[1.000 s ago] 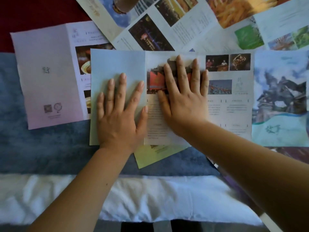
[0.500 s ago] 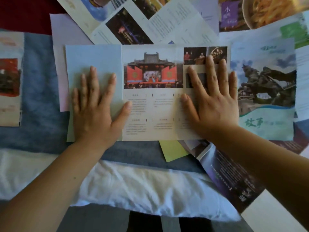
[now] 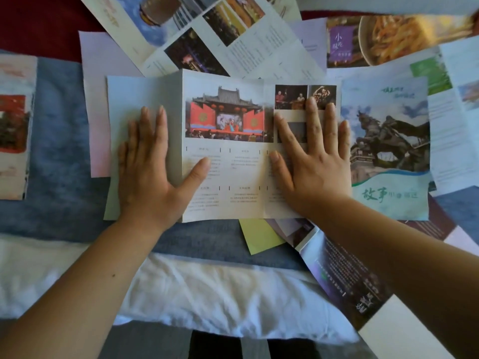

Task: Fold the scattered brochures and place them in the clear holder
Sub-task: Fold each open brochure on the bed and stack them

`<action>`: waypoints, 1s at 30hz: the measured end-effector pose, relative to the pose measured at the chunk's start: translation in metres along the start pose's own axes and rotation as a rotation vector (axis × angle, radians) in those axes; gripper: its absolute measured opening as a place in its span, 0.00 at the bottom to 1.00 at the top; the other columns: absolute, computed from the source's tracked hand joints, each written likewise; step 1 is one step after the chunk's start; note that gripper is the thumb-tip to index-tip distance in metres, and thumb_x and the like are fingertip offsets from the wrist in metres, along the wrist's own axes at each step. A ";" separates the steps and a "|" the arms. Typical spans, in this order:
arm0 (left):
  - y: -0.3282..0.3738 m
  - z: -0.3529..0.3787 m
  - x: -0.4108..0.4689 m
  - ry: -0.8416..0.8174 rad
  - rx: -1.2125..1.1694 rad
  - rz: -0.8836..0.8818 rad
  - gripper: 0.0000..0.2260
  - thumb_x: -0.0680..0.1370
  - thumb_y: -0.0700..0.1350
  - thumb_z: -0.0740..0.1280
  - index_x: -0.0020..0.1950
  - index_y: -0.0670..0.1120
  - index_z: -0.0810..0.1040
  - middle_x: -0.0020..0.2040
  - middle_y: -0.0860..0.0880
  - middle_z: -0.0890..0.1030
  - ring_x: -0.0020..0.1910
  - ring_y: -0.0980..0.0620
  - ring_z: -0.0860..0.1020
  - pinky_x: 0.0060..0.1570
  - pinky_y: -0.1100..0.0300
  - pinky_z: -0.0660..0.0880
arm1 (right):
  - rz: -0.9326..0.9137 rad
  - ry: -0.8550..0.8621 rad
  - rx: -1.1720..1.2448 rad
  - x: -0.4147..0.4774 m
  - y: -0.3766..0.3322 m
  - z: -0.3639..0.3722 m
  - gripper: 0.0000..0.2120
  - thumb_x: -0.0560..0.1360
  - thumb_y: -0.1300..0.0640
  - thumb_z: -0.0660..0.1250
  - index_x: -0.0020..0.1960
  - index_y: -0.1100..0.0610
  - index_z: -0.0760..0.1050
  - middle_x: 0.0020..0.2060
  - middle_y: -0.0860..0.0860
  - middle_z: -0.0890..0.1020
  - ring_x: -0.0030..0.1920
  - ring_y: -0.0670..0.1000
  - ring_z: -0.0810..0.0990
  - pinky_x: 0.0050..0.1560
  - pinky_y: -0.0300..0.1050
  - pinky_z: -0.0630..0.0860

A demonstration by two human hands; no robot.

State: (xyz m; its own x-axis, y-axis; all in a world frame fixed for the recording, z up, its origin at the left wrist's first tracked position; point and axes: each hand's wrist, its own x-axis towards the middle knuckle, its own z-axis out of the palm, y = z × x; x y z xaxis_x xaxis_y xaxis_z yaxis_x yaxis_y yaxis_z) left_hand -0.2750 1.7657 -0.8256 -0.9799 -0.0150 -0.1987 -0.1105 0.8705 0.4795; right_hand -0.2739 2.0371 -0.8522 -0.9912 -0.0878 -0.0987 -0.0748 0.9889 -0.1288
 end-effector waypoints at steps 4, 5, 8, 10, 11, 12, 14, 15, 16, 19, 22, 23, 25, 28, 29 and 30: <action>-0.001 -0.005 0.002 -0.005 -0.019 0.008 0.45 0.74 0.72 0.58 0.84 0.54 0.43 0.84 0.48 0.42 0.83 0.50 0.41 0.80 0.48 0.41 | -0.002 0.002 0.003 0.002 -0.001 0.000 0.30 0.84 0.35 0.44 0.84 0.40 0.47 0.84 0.58 0.46 0.82 0.67 0.42 0.79 0.70 0.44; 0.000 -0.006 0.003 -0.014 -0.022 0.005 0.45 0.74 0.71 0.58 0.84 0.52 0.44 0.84 0.47 0.43 0.83 0.50 0.42 0.80 0.48 0.42 | -0.001 0.000 0.000 0.001 -0.001 0.000 0.30 0.84 0.34 0.44 0.84 0.39 0.46 0.84 0.57 0.46 0.82 0.66 0.42 0.79 0.70 0.44; 0.012 -0.002 0.003 -0.052 -0.043 0.048 0.45 0.75 0.68 0.57 0.84 0.48 0.47 0.84 0.46 0.47 0.83 0.47 0.44 0.81 0.45 0.43 | 0.004 -0.001 -0.009 0.001 -0.002 0.001 0.30 0.84 0.35 0.44 0.84 0.39 0.45 0.84 0.57 0.45 0.82 0.65 0.41 0.79 0.69 0.43; 0.025 0.004 0.001 -0.056 -0.080 0.081 0.43 0.76 0.64 0.59 0.84 0.47 0.47 0.84 0.47 0.47 0.83 0.48 0.44 0.81 0.46 0.42 | 0.008 0.003 -0.010 0.001 -0.002 0.001 0.30 0.84 0.35 0.44 0.84 0.40 0.46 0.84 0.57 0.46 0.83 0.65 0.42 0.80 0.68 0.42; 0.033 0.009 -0.001 -0.057 -0.093 0.081 0.43 0.76 0.63 0.59 0.84 0.48 0.46 0.84 0.48 0.46 0.83 0.48 0.43 0.80 0.47 0.41 | 0.008 0.007 -0.009 0.001 -0.002 0.001 0.30 0.84 0.35 0.45 0.84 0.40 0.46 0.84 0.57 0.46 0.83 0.65 0.42 0.80 0.68 0.42; 0.040 0.014 -0.002 -0.059 -0.101 0.075 0.42 0.75 0.64 0.58 0.84 0.50 0.45 0.84 0.49 0.46 0.83 0.48 0.43 0.80 0.48 0.40 | 0.006 0.013 -0.005 0.001 -0.003 0.000 0.30 0.84 0.35 0.45 0.84 0.40 0.47 0.84 0.57 0.47 0.83 0.65 0.43 0.80 0.67 0.43; 0.058 0.025 -0.003 -0.065 -0.116 0.085 0.42 0.75 0.63 0.57 0.84 0.52 0.44 0.84 0.50 0.45 0.83 0.49 0.42 0.79 0.48 0.37 | -0.001 0.019 0.009 0.000 -0.002 -0.002 0.30 0.84 0.35 0.47 0.84 0.40 0.49 0.84 0.57 0.48 0.83 0.65 0.45 0.81 0.65 0.44; 0.069 0.030 -0.004 -0.066 -0.126 0.102 0.41 0.75 0.62 0.58 0.84 0.53 0.44 0.84 0.50 0.45 0.83 0.50 0.42 0.78 0.49 0.36 | -0.002 0.014 0.019 0.000 -0.001 -0.003 0.30 0.84 0.34 0.47 0.84 0.40 0.49 0.84 0.57 0.48 0.83 0.64 0.45 0.81 0.63 0.44; 0.079 0.036 -0.006 -0.066 -0.133 0.123 0.40 0.75 0.61 0.58 0.84 0.54 0.44 0.84 0.50 0.45 0.83 0.50 0.42 0.78 0.49 0.35 | -0.003 0.002 0.032 0.001 0.001 -0.004 0.30 0.83 0.34 0.48 0.84 0.40 0.49 0.84 0.56 0.48 0.83 0.63 0.45 0.82 0.61 0.44; 0.102 0.050 -0.010 -0.062 -0.107 0.154 0.39 0.76 0.57 0.59 0.84 0.55 0.44 0.84 0.50 0.43 0.83 0.49 0.41 0.79 0.49 0.36 | -0.016 -0.032 0.146 0.004 0.013 -0.013 0.30 0.84 0.41 0.55 0.84 0.46 0.55 0.84 0.53 0.52 0.84 0.59 0.46 0.83 0.57 0.47; 0.109 0.056 -0.011 -0.054 -0.058 0.141 0.40 0.75 0.57 0.58 0.84 0.54 0.44 0.84 0.49 0.43 0.83 0.48 0.41 0.80 0.45 0.39 | -0.046 0.009 0.271 0.003 0.034 -0.025 0.27 0.82 0.51 0.59 0.80 0.56 0.63 0.83 0.55 0.59 0.83 0.59 0.54 0.81 0.58 0.57; 0.109 0.057 -0.011 -0.053 -0.051 0.141 0.40 0.75 0.57 0.58 0.84 0.54 0.44 0.84 0.49 0.43 0.83 0.48 0.41 0.80 0.45 0.39 | -0.029 0.026 0.232 0.000 0.042 -0.028 0.27 0.82 0.49 0.60 0.79 0.56 0.64 0.82 0.57 0.58 0.82 0.60 0.55 0.78 0.60 0.60; 0.108 0.058 -0.011 -0.048 -0.049 0.144 0.40 0.75 0.57 0.58 0.84 0.54 0.45 0.84 0.48 0.44 0.83 0.48 0.41 0.80 0.45 0.39 | 0.066 0.029 0.093 -0.006 0.060 -0.032 0.30 0.81 0.38 0.57 0.80 0.50 0.61 0.83 0.57 0.52 0.82 0.62 0.51 0.76 0.63 0.59; 0.108 0.061 -0.011 -0.047 -0.013 0.150 0.39 0.76 0.58 0.57 0.84 0.53 0.45 0.84 0.48 0.44 0.83 0.47 0.42 0.80 0.46 0.39 | 0.099 -0.050 -0.001 -0.013 0.092 -0.033 0.36 0.81 0.28 0.45 0.84 0.43 0.47 0.84 0.55 0.43 0.83 0.59 0.40 0.80 0.58 0.43; 0.109 0.062 -0.010 -0.048 0.005 0.155 0.39 0.76 0.58 0.57 0.84 0.53 0.46 0.84 0.48 0.44 0.83 0.47 0.42 0.80 0.45 0.40 | 0.074 -0.070 -0.004 -0.014 0.100 -0.032 0.35 0.82 0.29 0.42 0.84 0.43 0.43 0.84 0.54 0.42 0.83 0.57 0.39 0.81 0.55 0.39; 0.111 0.063 -0.010 -0.047 0.015 0.158 0.39 0.76 0.58 0.56 0.84 0.52 0.46 0.84 0.48 0.44 0.83 0.46 0.42 0.80 0.44 0.40 | 0.054 -0.074 0.001 -0.014 0.106 -0.030 0.34 0.83 0.30 0.40 0.84 0.43 0.41 0.84 0.53 0.41 0.83 0.55 0.38 0.81 0.54 0.38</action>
State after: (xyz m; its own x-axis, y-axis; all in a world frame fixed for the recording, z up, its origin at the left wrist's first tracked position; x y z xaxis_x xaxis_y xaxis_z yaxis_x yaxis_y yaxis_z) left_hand -0.2666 1.8936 -0.8243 -0.9760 0.1458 -0.1620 0.0474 0.8675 0.4951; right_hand -0.2709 2.1472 -0.8348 -0.9830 -0.0427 -0.1785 -0.0210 0.9923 -0.1218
